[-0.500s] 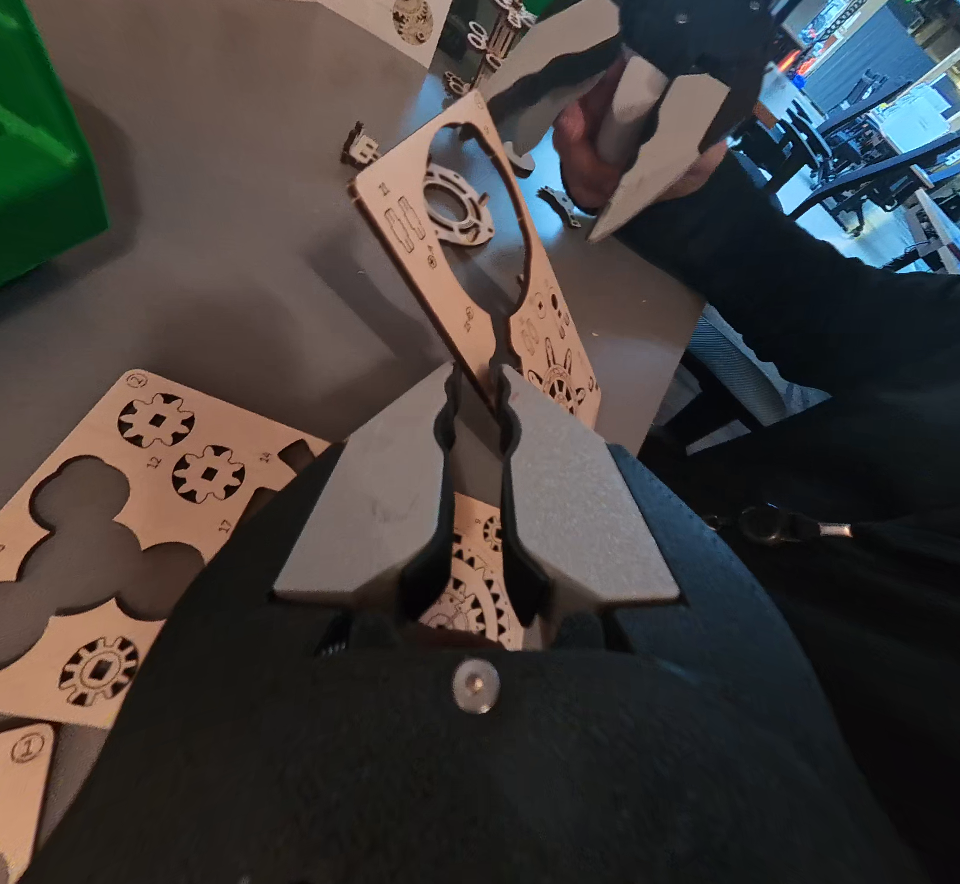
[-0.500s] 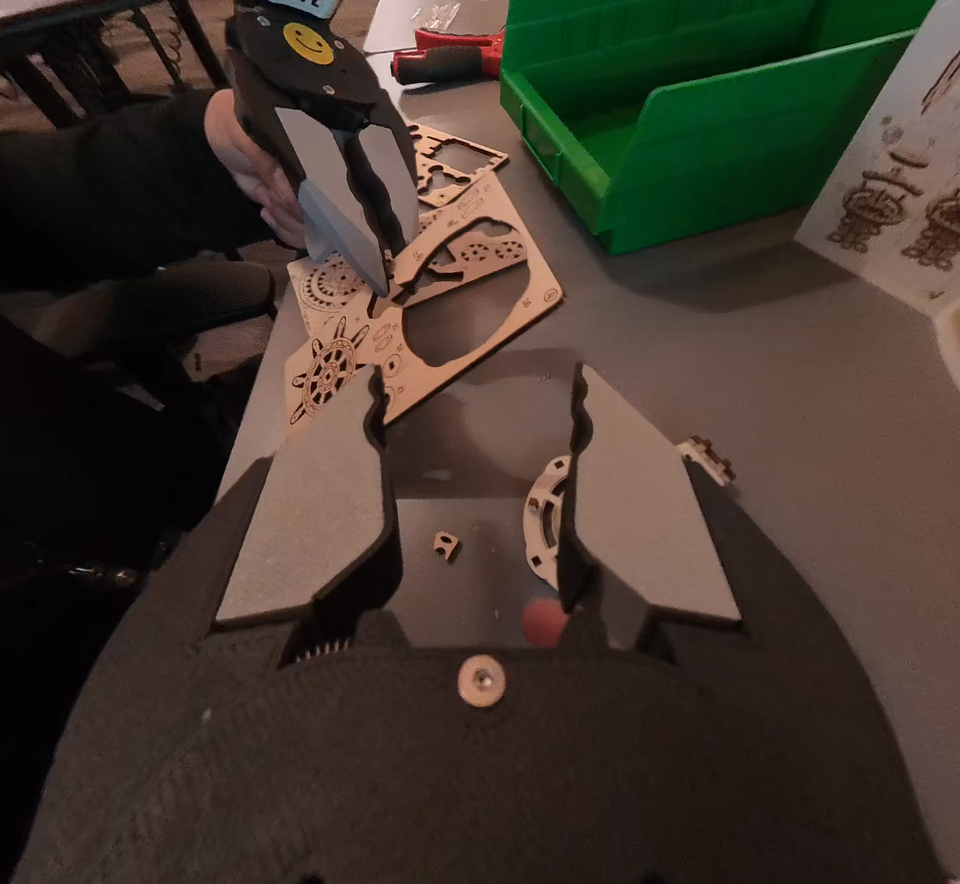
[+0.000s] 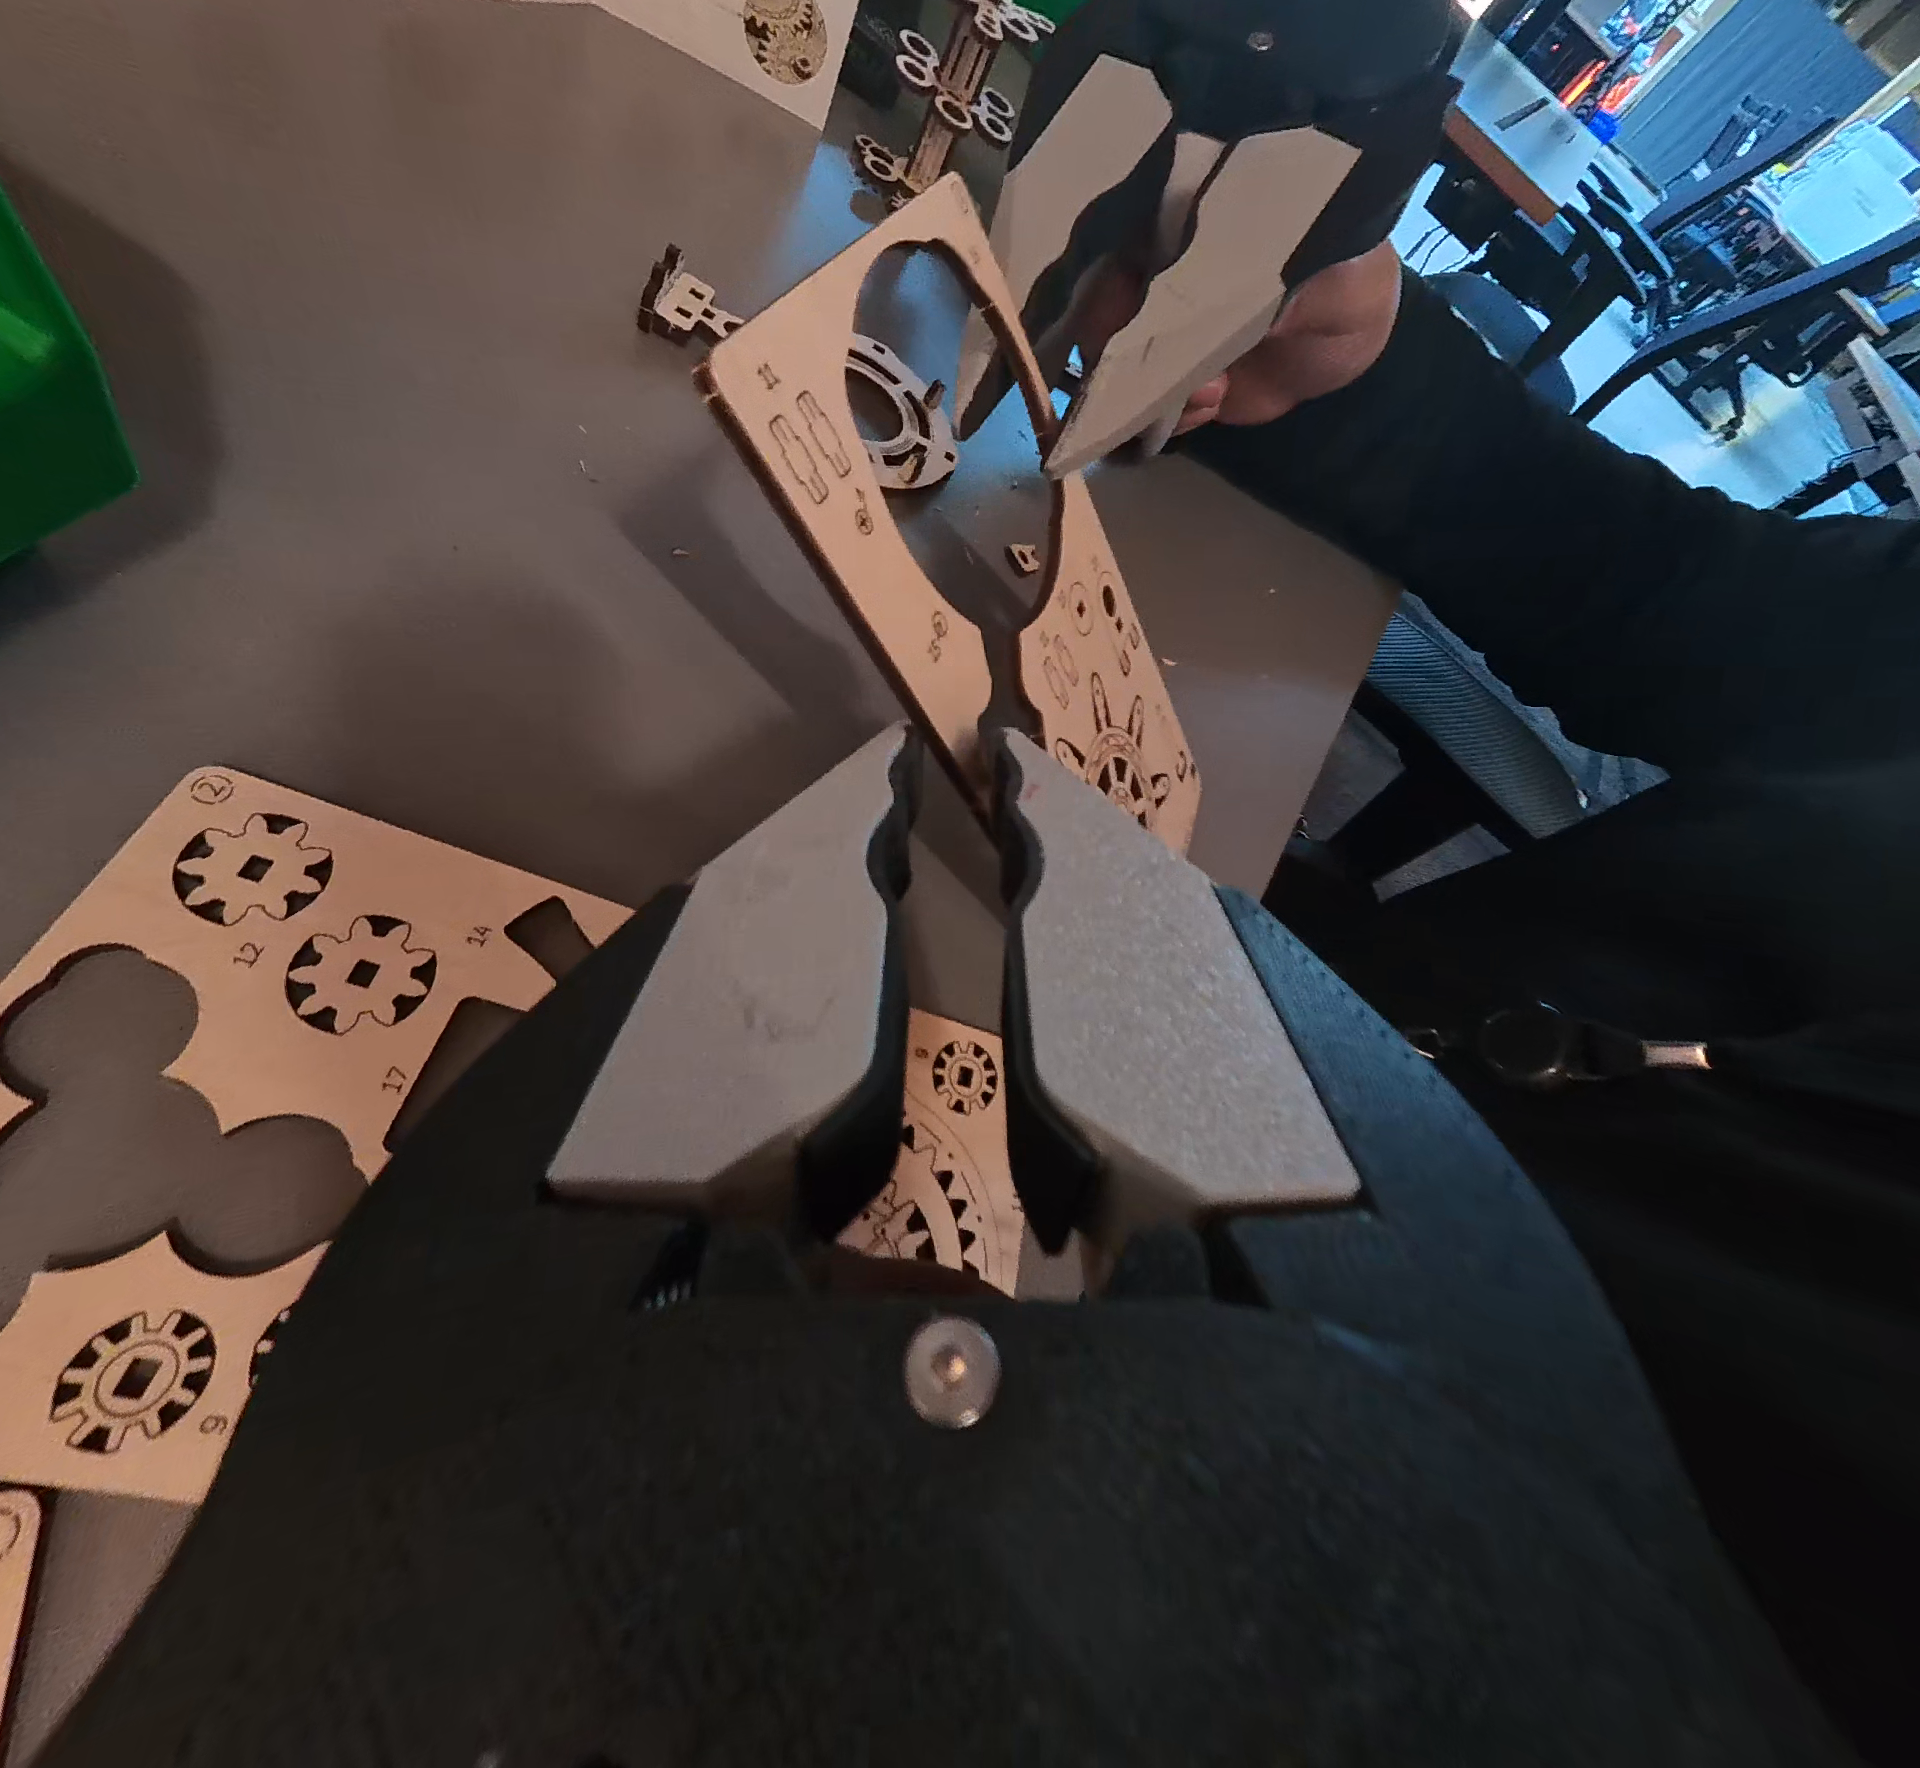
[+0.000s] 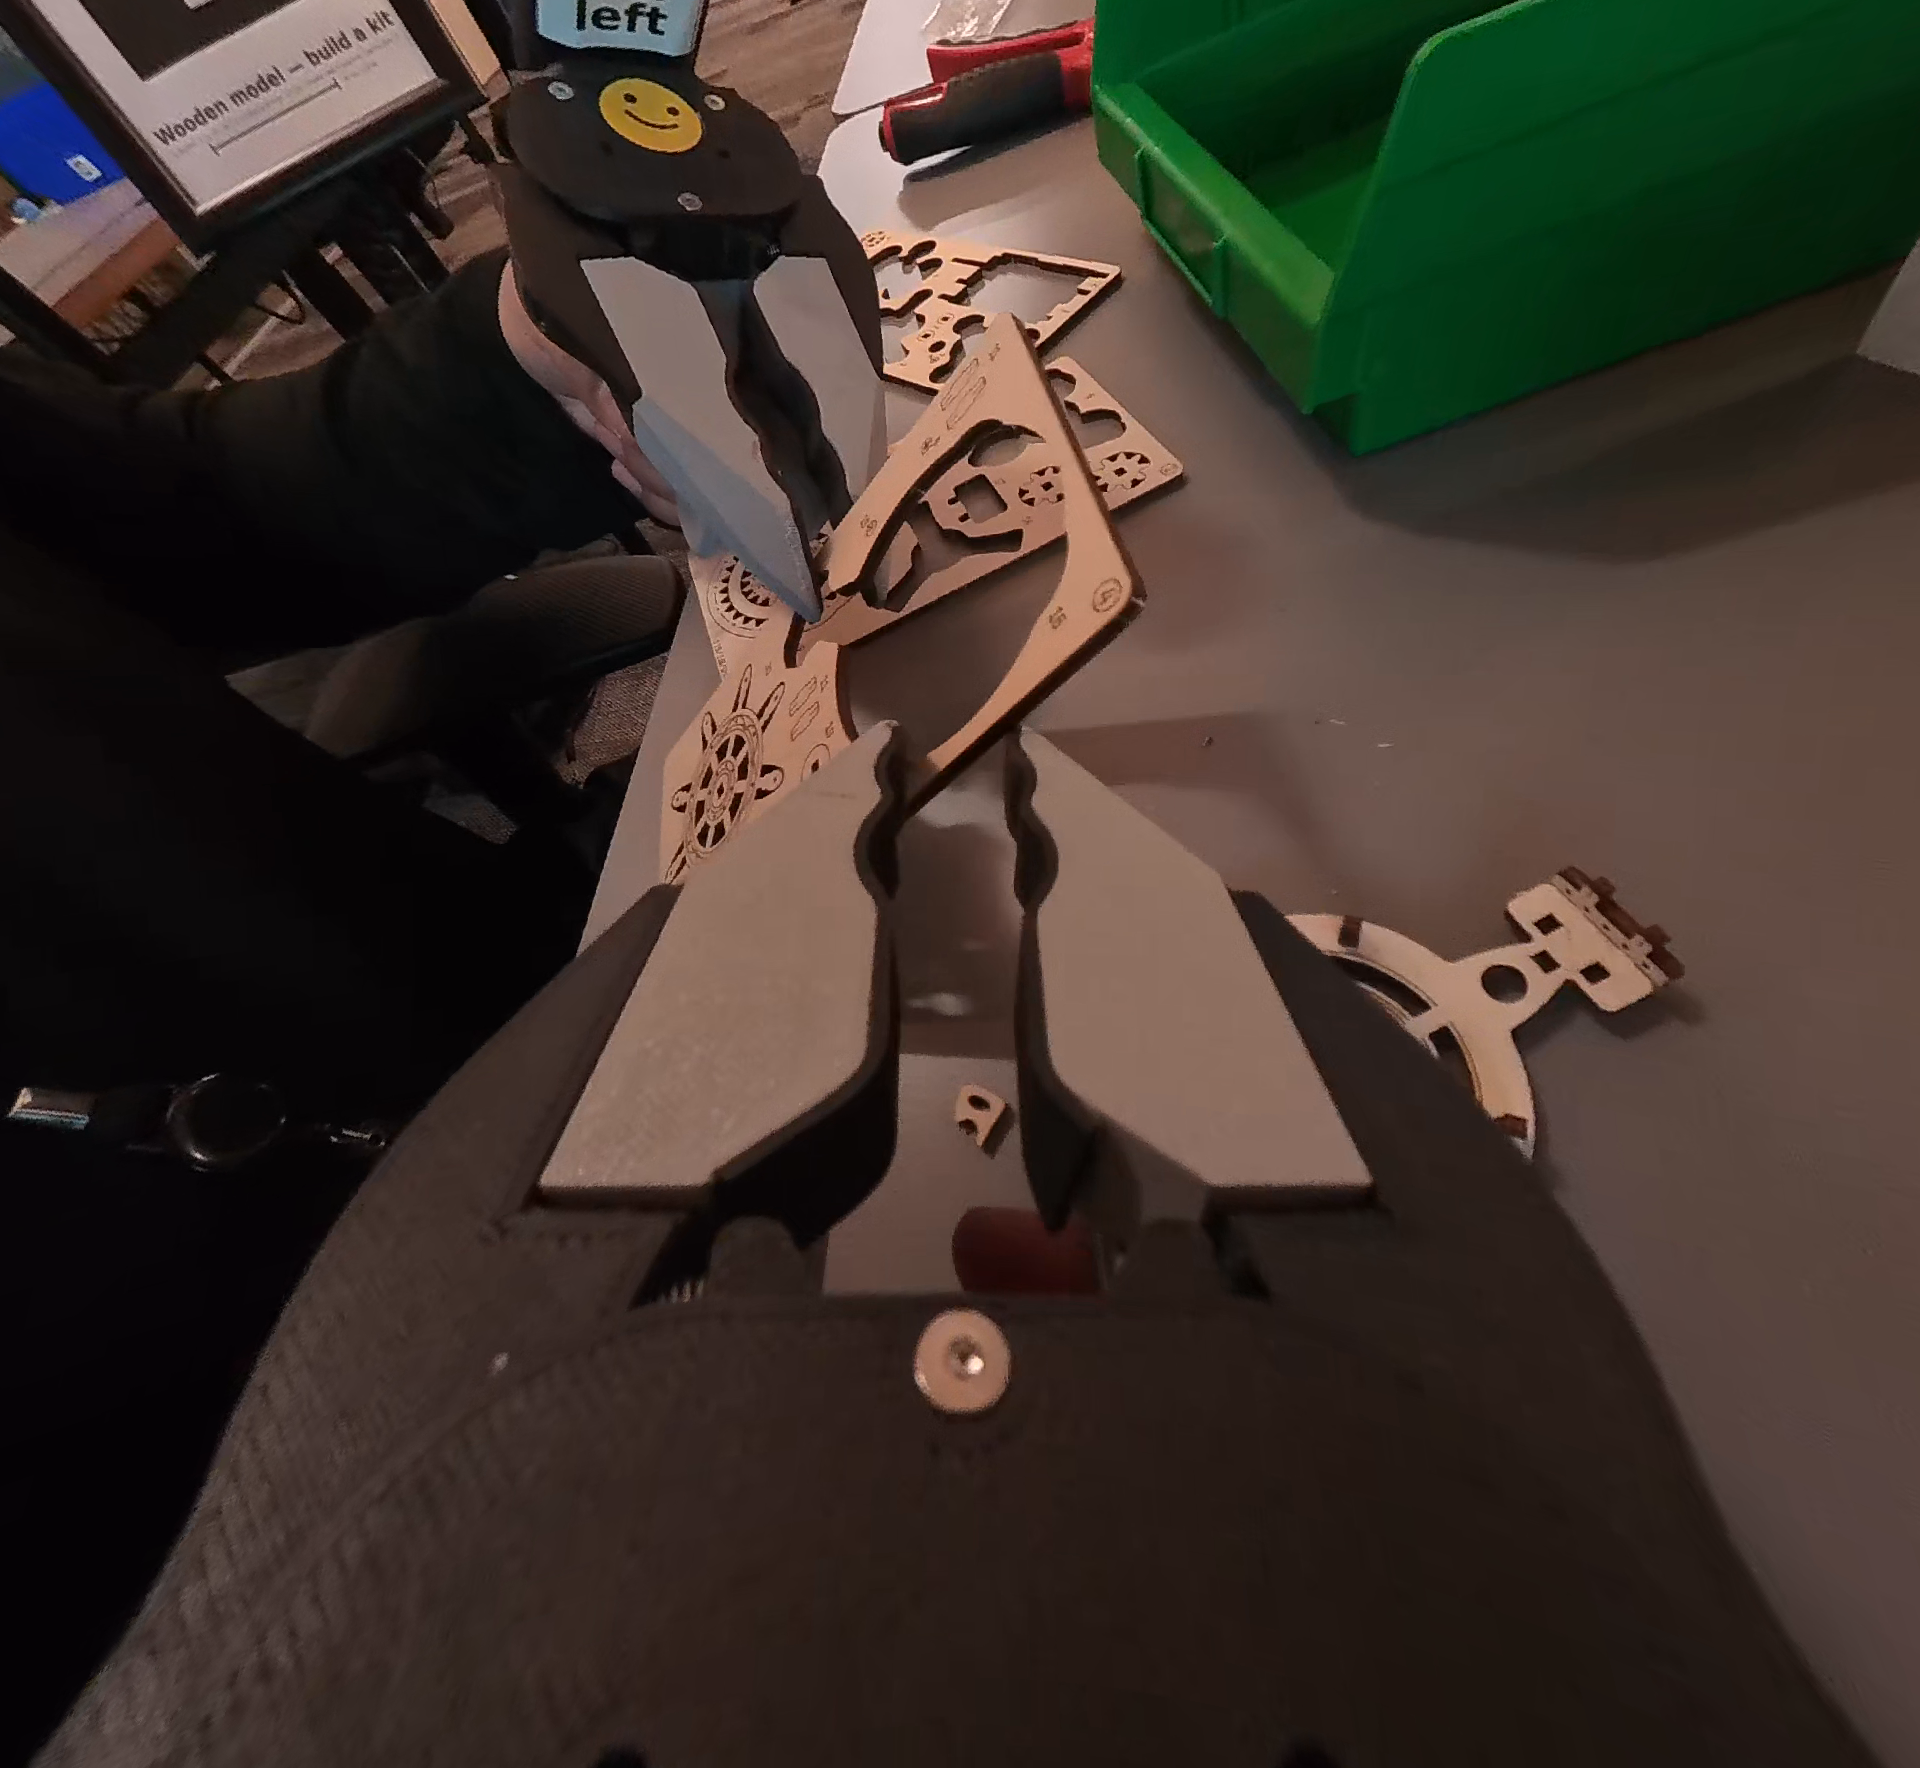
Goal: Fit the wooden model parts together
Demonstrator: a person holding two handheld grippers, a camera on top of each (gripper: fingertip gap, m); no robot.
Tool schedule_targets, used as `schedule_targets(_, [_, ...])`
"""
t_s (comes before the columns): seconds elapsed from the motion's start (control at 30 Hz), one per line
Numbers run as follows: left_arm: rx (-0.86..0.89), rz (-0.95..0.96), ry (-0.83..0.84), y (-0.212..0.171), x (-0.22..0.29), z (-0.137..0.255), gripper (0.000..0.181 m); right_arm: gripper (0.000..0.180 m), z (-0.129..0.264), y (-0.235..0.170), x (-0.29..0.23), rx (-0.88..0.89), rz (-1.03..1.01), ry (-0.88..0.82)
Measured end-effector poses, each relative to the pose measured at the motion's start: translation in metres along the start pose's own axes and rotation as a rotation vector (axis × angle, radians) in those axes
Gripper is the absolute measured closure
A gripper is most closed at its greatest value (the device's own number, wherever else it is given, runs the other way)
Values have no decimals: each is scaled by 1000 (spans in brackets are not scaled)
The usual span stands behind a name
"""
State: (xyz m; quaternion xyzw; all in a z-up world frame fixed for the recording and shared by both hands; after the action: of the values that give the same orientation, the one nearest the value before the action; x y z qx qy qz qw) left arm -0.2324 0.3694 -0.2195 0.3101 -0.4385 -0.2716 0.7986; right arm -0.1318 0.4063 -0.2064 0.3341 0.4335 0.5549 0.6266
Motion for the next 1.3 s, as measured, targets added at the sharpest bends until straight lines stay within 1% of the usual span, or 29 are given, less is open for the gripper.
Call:
schedule_targets(0.3, [0, 3, 11, 0, -1, -1, 172, 165, 1, 0, 2, 3, -9, -10])
schedule_targets(0.4, [-15, 9, 30, -2, -4, -2, 171, 162, 5, 0, 8, -8, 1, -52])
schedule_targets(0.5, [-30, 30, 76, -5, -13, -3, 169, 160, 21, 6, 17, 24, 9, -121])
schedule_targets(0.6, [-38, 50, 104, -6, -18, -3, 167, 157, 47, 15, 29, 94, 0, -202])
schedule_targets(0.7, [-54, 41, 157, -8, -25, -4, 158, 155, 72, 22, 38, 169, -15, -268])
schedule_targets(0.8, [-43, 32, 217, -6, -31, -2, 148, 154, 89, 26, 40, 216, -4, -312])
schedule_targets(0.93, [23, 24, 280, 5, -33, 9, 142, 154, 105, 29, 43, 233, 47, -403])
schedule_targets(1.07, [55, 13, 301, 9, -24, 12, 135, 153, 121, 29, 49, 258, 49, -481])
schedule_targets(1.13, [46, 6, 290, 6, -15, 6, 130, 149, 129, 27, 54, 276, 28, -509])
schedule_targets(1.2, [27, -12, 278, 2, -5, -4, 117, 143, 138, 25, 59, 306, -1, -538])
schedule_targets(1.3, [16, -50, 274, -1, 4, -14, 115, 126, 149, 22, 66, 340, -45, -574])
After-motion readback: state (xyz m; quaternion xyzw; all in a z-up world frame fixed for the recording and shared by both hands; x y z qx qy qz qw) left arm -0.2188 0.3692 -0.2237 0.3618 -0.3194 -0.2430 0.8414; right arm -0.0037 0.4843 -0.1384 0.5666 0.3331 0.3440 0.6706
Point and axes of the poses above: each gripper's, where its closed fingertips meet, z back along the fingers, y out of its top, x = y × z across the jaws, the point moved 3 cm from there along z, back along the fingers, and after that the axes turned 7 degrees about z, right-handed, at the moved point
